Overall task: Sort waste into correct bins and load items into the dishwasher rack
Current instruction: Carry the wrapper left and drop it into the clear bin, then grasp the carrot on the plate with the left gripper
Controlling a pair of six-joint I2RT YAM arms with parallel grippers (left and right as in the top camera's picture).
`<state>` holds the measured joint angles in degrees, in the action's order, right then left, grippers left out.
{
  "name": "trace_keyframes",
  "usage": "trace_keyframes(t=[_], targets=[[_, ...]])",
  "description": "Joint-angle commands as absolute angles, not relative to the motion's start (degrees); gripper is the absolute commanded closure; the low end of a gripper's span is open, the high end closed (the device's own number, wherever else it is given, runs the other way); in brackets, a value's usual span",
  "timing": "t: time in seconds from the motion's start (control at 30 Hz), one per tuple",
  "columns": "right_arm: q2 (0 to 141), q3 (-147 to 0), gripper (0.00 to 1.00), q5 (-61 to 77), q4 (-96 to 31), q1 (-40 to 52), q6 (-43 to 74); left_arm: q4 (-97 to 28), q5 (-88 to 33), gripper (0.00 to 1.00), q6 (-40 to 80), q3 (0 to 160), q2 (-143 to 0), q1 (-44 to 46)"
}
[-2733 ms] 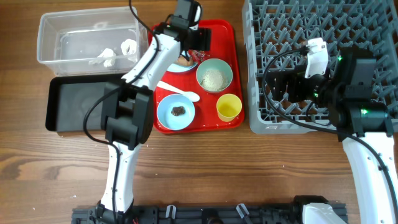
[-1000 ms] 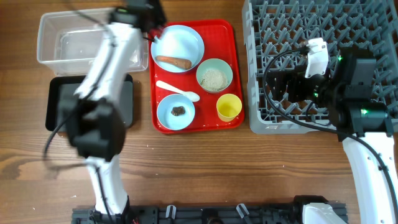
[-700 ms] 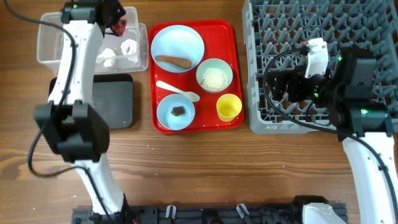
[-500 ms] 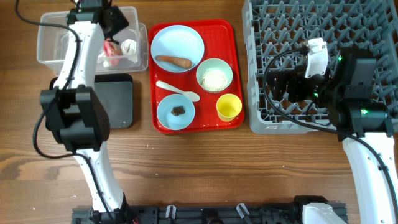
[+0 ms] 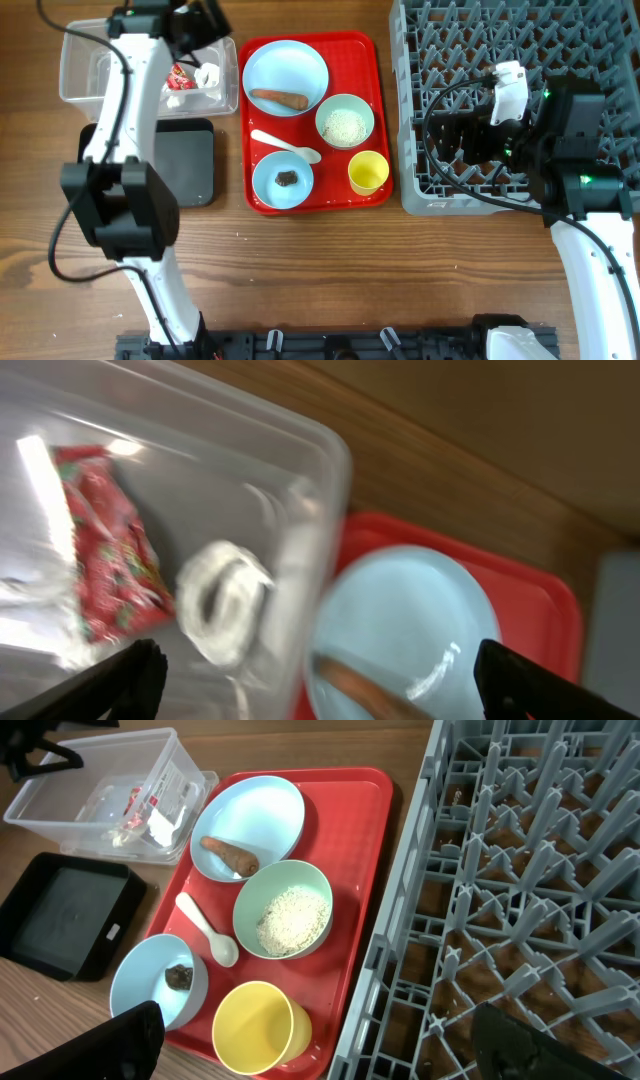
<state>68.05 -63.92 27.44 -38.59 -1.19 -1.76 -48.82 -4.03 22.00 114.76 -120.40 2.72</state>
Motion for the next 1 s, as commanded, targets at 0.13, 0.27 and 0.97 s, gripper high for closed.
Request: trace_keyframes(t=[0.13,0.27,0.97], targets=[[68.49,-65.19,0.01,28.42,-38.59,-0.99,-1.32,-58.35,-0.89,0.0,40.56,114.96,-122.26,14.04],[68.49,-65.19,0.0,28.42,-38.92,-0.99,-1.3,-55.79,6.17,0.05,46.28,114.21,-126.58,18.81],[68.49,-65.17,0.0,28.38,-41.06,-0.99,-1.48,-49.89,6.68,0.72,59.57,114.21,-139.63,19.81]])
